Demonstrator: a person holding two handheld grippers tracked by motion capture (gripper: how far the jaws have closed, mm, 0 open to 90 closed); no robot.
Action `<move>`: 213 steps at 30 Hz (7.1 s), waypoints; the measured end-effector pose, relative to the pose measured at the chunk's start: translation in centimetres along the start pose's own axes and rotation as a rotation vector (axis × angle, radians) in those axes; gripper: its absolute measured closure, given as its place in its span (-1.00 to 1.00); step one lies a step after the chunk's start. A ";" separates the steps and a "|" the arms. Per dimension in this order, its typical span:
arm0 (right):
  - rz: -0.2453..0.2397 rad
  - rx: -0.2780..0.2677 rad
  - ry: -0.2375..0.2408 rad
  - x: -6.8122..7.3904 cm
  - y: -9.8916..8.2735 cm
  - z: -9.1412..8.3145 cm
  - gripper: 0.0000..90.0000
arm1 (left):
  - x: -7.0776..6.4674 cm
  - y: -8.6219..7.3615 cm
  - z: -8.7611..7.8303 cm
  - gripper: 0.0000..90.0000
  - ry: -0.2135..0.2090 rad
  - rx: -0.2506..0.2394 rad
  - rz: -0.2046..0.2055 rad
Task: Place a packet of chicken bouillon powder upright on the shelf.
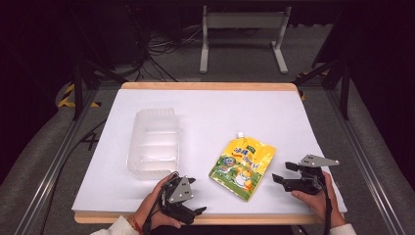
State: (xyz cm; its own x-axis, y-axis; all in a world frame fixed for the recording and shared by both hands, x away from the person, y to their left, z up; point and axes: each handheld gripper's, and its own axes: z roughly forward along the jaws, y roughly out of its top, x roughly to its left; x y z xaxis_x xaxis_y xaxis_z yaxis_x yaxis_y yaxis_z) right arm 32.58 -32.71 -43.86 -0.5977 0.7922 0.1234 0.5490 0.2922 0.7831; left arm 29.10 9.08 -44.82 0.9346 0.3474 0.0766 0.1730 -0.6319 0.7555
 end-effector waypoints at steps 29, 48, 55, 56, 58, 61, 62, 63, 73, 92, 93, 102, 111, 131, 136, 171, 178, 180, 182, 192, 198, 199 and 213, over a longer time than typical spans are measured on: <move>0.107 0.057 0.202 0.9 3.0 5.0 0.38 | -0.4 -0.7 -1.2 -0.77 0.013 -0.017 -0.050; -0.114 -0.171 0.214 5.9 5.5 -0.2 1.00 | -0.4 1.3 -2.1 -0.74 -0.040 -0.127 -0.058; -0.212 -0.217 0.224 8.3 5.9 -2.2 1.00 | 0.0 3.8 -2.1 -0.73 -0.050 -0.195 -0.078; -0.223 -0.221 0.223 8.5 5.9 -2.4 1.00 | -0.1 4.1 -1.9 -0.73 -0.044 -0.197 -0.076; -0.245 -0.227 0.225 9.0 5.9 -2.7 1.00 | 0.0 4.6 -1.4 -0.73 -0.047 -0.202 -0.083; -0.274 -0.234 0.222 9.5 5.9 -3.1 1.00 | 0.3 5.0 -0.8 -0.73 -0.043 -0.203 -0.097; -0.281 -0.236 0.219 9.6 5.9 -3.2 1.00 | 0.5 5.0 -0.6 -0.73 -0.037 -0.201 -0.102; -0.293 -0.236 0.215 9.8 5.9 -3.3 1.00 | 0.7 5.1 -0.3 -0.72 -0.035 -0.198 -0.113; -0.323 -0.257 0.230 10.2 5.9 -3.5 1.00 | 1.5 5.9 0.1 0.03 0.004 -0.217 -0.122; -0.338 -0.269 0.250 11.6 6.8 -3.0 1.00 | 2.0 6.5 -2.4 0.86 0.068 -0.236 -0.107; -0.337 -0.274 0.254 11.8 7.0 -2.9 1.00 | 1.9 6.5 -2.7 0.86 0.083 -0.236 -0.107; -0.356 -0.278 0.259 12.9 8.1 -1.7 1.00 | 1.9 6.6 -3.7 0.91 0.172 -0.207 -0.083; -0.357 -0.287 0.268 13.1 9.4 -0.3 1.00 | 3.6 6.3 -4.9 0.90 0.186 -0.217 -0.119; -0.442 -0.322 0.273 16.3 14.1 2.8 1.00 | 6.8 5.2 -9.5 0.92 0.263 -0.294 -0.164; -0.446 -0.340 0.272 16.6 14.9 3.2 1.00 | 7.6 5.0 -10.4 0.93 0.272 -0.316 -0.155; -0.418 -0.375 0.328 19.5 19.0 11.2 1.00 | 12.2 1.4 -13.5 0.91 0.416 -0.362 -0.248; -0.425 -0.362 0.331 20.1 18.8 12.5 1.00 | 12.6 0.5 -13.5 0.91 0.431 -0.358 -0.261; -0.428 -0.363 0.330 20.2 18.8 12.8 1.00 | 12.8 0.4 -13.6 0.91 0.431 -0.360 -0.256; -0.428 -0.358 0.331 20.3 18.8 13.1 1.00 | 12.9 0.1 -13.5 0.91 0.428 -0.361 -0.267; -0.410 -0.362 0.344 20.5 18.6 13.7 1.00 | 13.2 -1.0 -13.5 0.91 0.411 -0.362 -0.274; -0.429 -0.349 0.335 21.0 18.7 14.3 1.00 | 13.5 -1.2 -13.5 0.91 0.413 -0.361 -0.282; -0.426 -0.347 0.337 21.0 18.6 14.4 1.00 | 13.5 -1.3 -13.4 0.91 0.405 -0.363 -0.289; -0.425 -0.284 0.332 20.8 16.7 16.0 1.00 | 13.3 -2.0 -11.4 0.94 0.411 -0.262 -0.279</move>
State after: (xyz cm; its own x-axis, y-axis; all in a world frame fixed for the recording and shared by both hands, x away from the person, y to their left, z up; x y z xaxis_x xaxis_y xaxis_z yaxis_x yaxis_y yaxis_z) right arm 38.64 -2.74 -37.97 -0.9057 0.4148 -0.0877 0.0726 0.3555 0.9319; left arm 37.59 22.90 -37.90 0.6578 0.7509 0.0584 0.2642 -0.3026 0.9158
